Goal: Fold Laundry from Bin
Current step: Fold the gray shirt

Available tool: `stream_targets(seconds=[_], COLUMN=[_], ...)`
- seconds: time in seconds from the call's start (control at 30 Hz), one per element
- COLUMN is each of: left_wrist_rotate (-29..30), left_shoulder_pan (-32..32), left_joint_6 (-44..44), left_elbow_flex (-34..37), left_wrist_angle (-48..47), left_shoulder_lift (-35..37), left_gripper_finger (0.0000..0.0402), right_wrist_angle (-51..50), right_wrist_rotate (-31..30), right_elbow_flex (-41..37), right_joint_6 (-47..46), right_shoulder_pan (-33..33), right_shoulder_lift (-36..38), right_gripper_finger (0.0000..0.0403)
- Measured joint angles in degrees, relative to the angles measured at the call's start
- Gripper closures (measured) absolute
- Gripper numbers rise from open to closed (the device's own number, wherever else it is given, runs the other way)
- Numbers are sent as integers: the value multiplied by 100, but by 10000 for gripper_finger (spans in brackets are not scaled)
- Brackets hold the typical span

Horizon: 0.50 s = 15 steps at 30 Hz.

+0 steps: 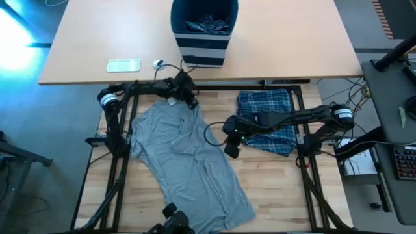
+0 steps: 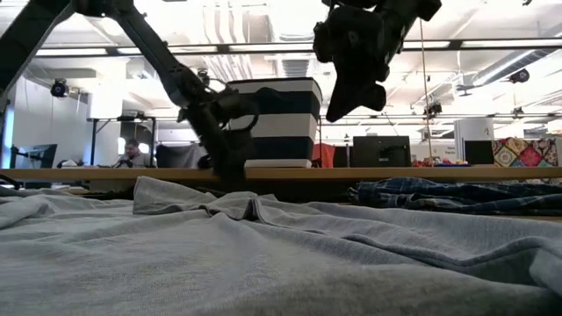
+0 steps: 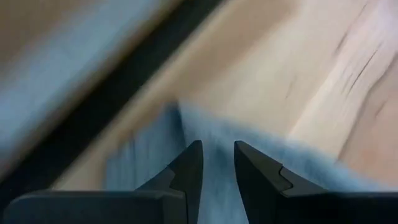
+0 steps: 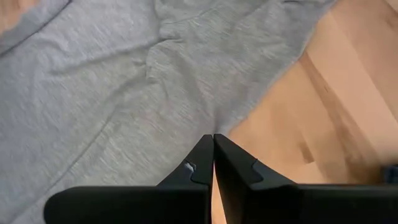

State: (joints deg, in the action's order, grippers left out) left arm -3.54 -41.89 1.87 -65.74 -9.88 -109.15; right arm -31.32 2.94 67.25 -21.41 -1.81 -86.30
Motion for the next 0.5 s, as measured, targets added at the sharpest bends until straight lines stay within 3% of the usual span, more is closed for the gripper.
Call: stream_targets(seconds=[0.5], left_wrist_rotate=[1076], left_shoulder_pan=[-184], left_joint_6=[89], left_elbow_flex=[-1267], left_wrist_angle=[-1160], left_shoulder_lift=[-892], left_gripper_finger=[325], right_wrist_angle=[108], right_wrist_rotate=[-17], right_elbow_flex=[-425], right_joint_6=[-173], right_shoulder_pan=[475], right_shoulder_lift=[-2], right_gripper_finger=[394])
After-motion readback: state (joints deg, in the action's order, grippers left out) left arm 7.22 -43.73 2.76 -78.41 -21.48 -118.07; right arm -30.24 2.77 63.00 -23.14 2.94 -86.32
